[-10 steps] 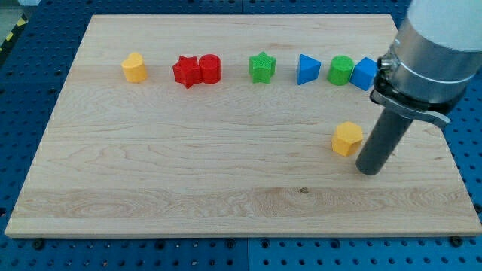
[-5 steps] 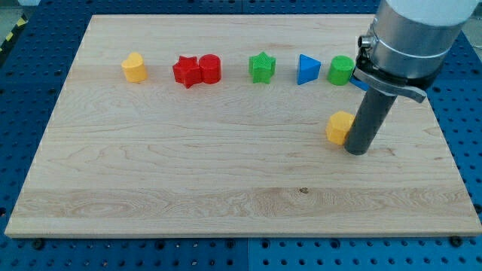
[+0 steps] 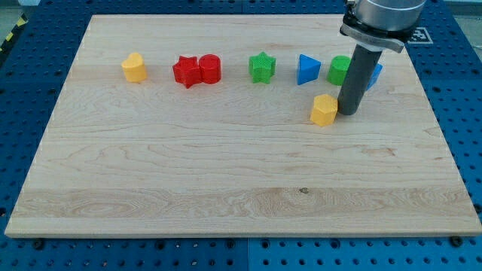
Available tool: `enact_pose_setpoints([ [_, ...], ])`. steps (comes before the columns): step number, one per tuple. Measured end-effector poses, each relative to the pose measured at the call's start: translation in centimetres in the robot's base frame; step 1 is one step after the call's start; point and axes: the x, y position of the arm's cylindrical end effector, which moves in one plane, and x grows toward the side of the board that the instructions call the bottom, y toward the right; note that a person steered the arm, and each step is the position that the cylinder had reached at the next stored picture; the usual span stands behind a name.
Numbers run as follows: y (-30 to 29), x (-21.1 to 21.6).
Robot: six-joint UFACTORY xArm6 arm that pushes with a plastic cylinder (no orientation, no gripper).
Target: Push the yellow hexagon slightly up
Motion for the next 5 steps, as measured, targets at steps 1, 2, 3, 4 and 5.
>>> enact_pose_setpoints([
  [1, -1.2, -1.5],
  [2, -3.4, -2.1],
  [3, -5.7, -2.5],
  [4, -7.9, -4.2],
  [5, -9.7, -5.5],
])
